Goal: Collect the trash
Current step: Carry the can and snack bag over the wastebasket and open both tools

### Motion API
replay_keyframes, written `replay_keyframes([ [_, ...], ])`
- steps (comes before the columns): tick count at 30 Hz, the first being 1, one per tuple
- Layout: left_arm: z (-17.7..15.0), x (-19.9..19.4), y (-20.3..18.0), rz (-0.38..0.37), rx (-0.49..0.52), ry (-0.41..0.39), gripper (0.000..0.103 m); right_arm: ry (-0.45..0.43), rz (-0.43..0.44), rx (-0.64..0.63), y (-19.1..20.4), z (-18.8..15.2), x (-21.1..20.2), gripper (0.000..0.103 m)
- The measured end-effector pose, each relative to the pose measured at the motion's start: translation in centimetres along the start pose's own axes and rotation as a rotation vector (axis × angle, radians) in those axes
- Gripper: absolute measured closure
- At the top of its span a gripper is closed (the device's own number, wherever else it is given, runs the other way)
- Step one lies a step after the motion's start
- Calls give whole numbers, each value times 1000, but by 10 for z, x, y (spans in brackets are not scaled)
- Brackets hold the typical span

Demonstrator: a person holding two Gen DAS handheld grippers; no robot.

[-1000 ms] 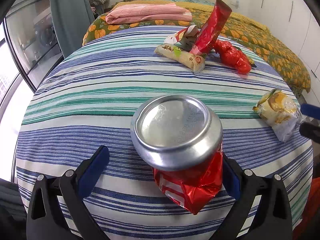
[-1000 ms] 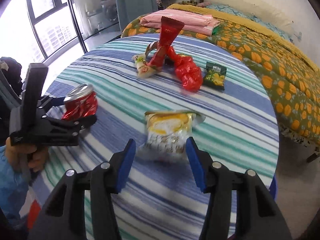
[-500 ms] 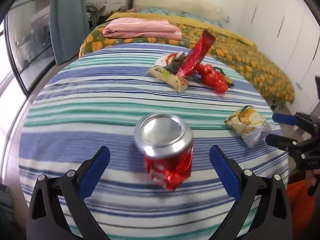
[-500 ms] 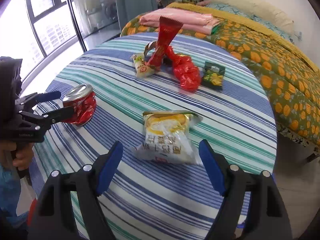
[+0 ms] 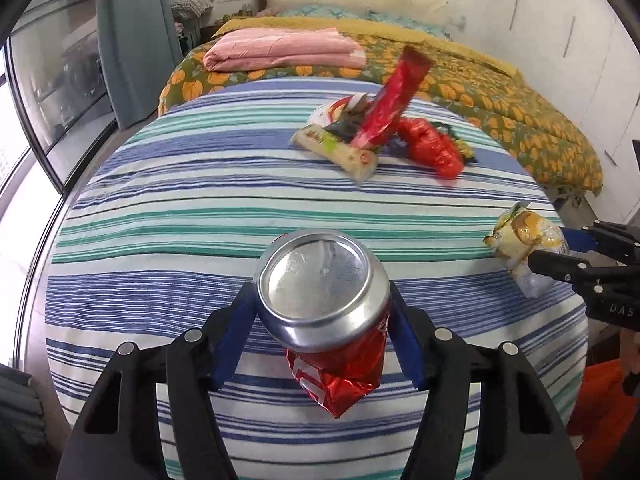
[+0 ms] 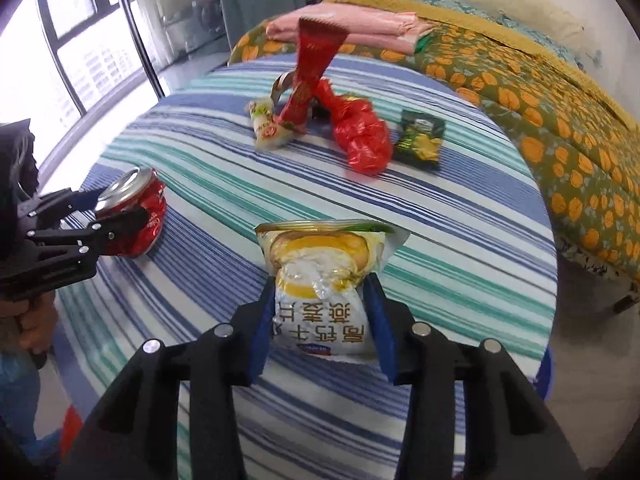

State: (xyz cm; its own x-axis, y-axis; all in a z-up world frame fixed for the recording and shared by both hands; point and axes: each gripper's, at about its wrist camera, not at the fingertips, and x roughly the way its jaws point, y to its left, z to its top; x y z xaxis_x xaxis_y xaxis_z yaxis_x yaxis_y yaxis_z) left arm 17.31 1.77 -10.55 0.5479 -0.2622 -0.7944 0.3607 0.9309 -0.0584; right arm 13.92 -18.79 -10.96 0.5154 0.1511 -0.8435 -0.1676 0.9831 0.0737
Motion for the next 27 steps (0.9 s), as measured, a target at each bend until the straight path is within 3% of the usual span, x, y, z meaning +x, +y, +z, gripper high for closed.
replay_keyframes([
  [3,1,-9,-20,-43,13,-11,41,-30,58,73,-23,-11,-20,61],
  [8,8,-20,-77,-137,69,-16,41,-82,76,191,-76,-36,-57,61],
  [14,22,-24,-181,-282,181,-3,41,-135,-21,351,-165,-73,-99,61],
  [19,23,-19,-268,-391,269,19,40,-136,-72,480,-231,-105,-108,61],
  [23,18,-2,-337,-429,344,42,40,-118,-95,568,-277,-128,-101,61],
  [27,8,33,-393,-414,403,64,40,-106,-89,640,-308,-145,-91,61],
])
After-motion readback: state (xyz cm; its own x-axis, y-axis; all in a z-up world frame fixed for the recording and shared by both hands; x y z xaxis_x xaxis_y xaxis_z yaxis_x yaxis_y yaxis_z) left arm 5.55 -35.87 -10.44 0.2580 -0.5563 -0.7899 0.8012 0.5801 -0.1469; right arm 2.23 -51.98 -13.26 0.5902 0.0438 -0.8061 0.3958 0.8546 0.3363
